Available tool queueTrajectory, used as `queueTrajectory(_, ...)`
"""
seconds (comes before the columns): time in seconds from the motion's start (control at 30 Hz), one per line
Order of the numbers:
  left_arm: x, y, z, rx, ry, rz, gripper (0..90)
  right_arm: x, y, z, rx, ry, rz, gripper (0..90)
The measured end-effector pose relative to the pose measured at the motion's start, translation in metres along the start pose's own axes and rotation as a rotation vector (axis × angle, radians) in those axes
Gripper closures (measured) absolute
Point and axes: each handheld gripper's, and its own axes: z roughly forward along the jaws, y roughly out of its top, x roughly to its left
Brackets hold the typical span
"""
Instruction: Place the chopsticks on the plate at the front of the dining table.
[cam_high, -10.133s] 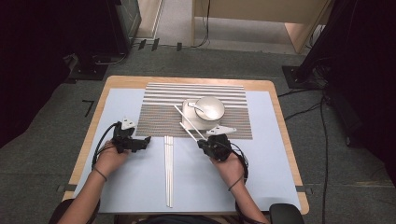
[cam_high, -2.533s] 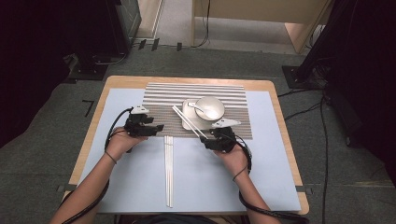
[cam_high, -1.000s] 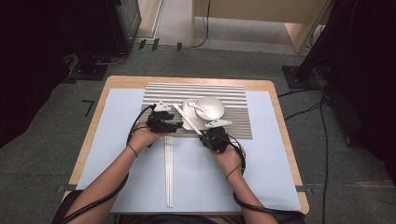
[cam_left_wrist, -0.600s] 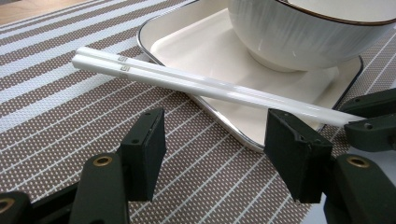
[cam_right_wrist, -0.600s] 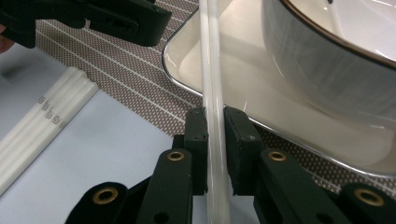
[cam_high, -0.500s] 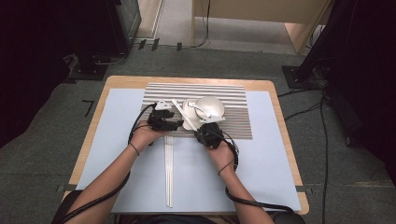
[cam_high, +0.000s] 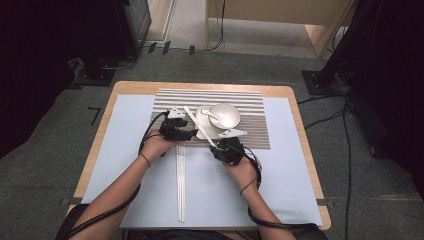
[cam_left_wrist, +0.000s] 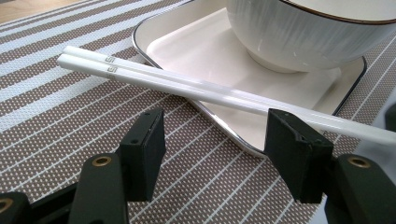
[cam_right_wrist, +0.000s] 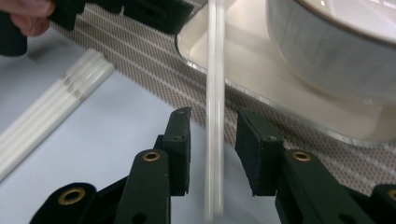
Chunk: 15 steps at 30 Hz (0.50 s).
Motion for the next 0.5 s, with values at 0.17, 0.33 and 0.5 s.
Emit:
queueTrajectory(0.17, -0.0007, -0.0006, 0.0017, -0.002, -0.001, -0.009, 38.1, -0.0024, -0.007, -0.0066, 0.027, -0.005, 0.027, 71.1)
queueTrajectory(0.33, -0.0012, -0.0009, 0.0033, -0.002, 0.004, -0.006, 38.1, -0.0012, -0.0077, -0.0049, 0.055, -0.014, 0.039, 81.8)
queueTrajectory(0.5, -0.0015, 0.0, 0.0059, 0.001, 0.011, -0.001, 38.1, 0.0004, -0.0059, -0.0025, 0.056, -0.022, 0.046, 82.1)
